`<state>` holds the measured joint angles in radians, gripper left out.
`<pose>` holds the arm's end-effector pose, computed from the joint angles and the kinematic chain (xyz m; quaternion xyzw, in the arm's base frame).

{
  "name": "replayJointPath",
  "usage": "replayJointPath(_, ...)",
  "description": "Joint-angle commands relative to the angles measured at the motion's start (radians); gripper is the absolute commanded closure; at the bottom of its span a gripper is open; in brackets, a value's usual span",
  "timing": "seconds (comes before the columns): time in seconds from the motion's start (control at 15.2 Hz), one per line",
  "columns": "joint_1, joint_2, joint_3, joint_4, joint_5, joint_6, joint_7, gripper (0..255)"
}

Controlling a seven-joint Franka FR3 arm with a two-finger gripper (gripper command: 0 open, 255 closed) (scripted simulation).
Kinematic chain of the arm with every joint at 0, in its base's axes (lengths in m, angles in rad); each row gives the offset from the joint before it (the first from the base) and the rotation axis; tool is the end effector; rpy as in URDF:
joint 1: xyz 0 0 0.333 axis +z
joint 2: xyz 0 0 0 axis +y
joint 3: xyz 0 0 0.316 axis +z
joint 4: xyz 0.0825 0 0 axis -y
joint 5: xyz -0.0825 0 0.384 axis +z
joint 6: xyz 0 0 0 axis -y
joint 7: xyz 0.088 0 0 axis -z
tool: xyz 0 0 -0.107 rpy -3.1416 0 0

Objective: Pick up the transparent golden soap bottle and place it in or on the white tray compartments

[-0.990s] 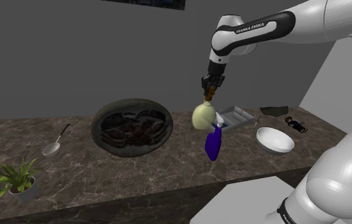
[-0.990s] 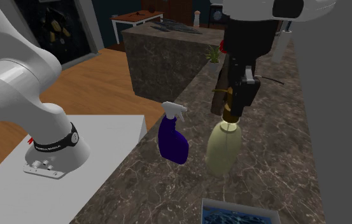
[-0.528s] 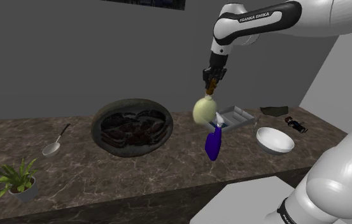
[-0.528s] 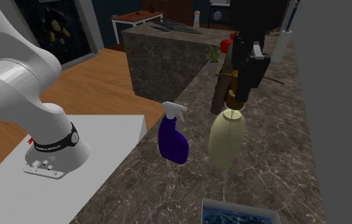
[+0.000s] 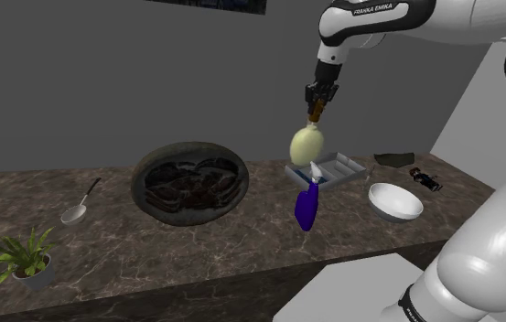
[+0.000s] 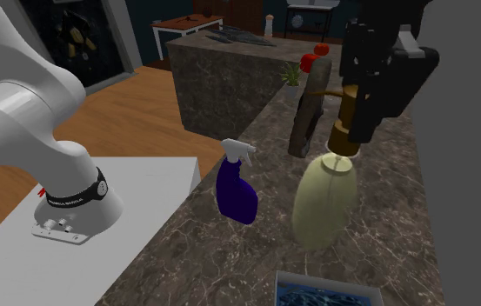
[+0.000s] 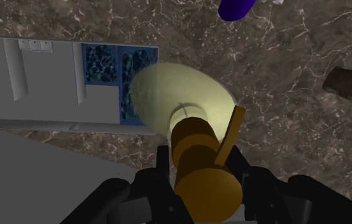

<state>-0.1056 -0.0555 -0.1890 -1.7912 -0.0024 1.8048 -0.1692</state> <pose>0.5281 -0.1629 0.5702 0.9975 -0.0624 0.0341 0.0039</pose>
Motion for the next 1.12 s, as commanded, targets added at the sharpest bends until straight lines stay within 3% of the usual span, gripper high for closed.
replayJointPath(0.0,-0.022,0.027,-0.025,0.051,0.008,-0.024,-0.050,255)
replayJointPath(0.66,-0.157,0.258,-0.131,0.449,0.092,-0.206,-0.282,255)
replayJointPath(0.86,-0.222,0.366,-0.152,0.631,0.137,-0.288,-0.346,255)
replayJointPath(1.06,-0.315,0.518,-0.162,0.894,0.196,-0.407,-0.401,255)
